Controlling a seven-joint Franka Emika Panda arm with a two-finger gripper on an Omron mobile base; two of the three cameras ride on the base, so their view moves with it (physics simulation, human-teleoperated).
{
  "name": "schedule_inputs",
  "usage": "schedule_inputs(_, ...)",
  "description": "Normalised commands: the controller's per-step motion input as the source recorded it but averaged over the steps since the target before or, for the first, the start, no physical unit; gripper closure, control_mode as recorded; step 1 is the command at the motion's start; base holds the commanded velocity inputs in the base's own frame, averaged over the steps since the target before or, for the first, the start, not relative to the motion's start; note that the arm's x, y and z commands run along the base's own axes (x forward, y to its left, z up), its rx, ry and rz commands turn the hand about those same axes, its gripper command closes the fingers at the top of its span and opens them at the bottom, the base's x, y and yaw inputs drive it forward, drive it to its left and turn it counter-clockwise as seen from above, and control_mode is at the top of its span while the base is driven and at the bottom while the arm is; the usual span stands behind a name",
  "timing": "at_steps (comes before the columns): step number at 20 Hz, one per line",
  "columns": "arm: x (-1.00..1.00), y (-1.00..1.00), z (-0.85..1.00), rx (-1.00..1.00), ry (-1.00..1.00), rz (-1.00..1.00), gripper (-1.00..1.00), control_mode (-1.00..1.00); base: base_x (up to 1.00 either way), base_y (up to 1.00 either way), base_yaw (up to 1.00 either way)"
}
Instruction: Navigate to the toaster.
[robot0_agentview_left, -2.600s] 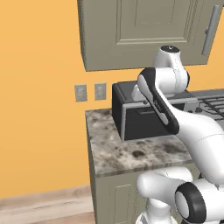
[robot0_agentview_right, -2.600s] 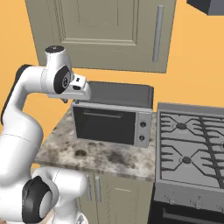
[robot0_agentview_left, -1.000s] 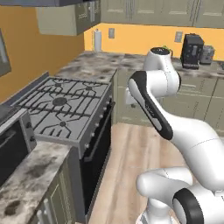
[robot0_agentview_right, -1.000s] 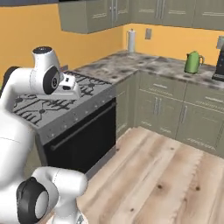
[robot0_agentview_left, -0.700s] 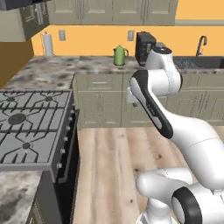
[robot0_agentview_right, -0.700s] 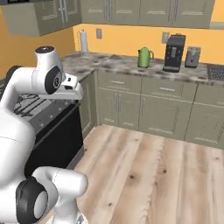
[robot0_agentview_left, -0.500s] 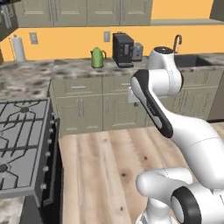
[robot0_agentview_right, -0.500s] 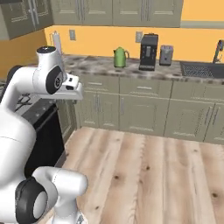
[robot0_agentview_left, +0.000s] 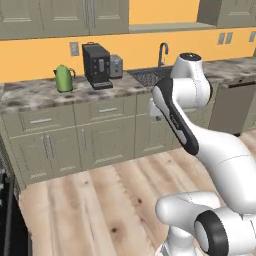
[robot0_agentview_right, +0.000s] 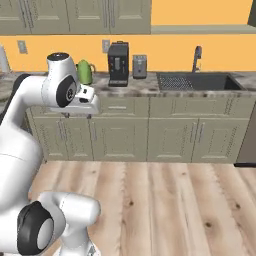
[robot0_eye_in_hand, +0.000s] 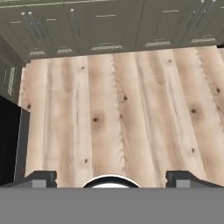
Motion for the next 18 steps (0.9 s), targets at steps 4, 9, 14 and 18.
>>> schedule_inputs(4,0.00,0.00,0.00,0.00,0.00,0.00,-1.00,1.00,0.74,-0.39,-0.28)
schedule_inputs(9,0.00,0.00,0.00,0.00,0.00,0.00,-1.00,1.00,0.62,-0.33,-0.14)
schedule_inputs(14,0.00,0.00,0.00,0.00,0.00,0.00,-1.00,1.00,0.91,-0.35,0.00)
schedule_inputs(18,0.00,0.00,0.00,0.00,0.00,0.00,-1.00,1.00,1.00,-0.41,0.07)
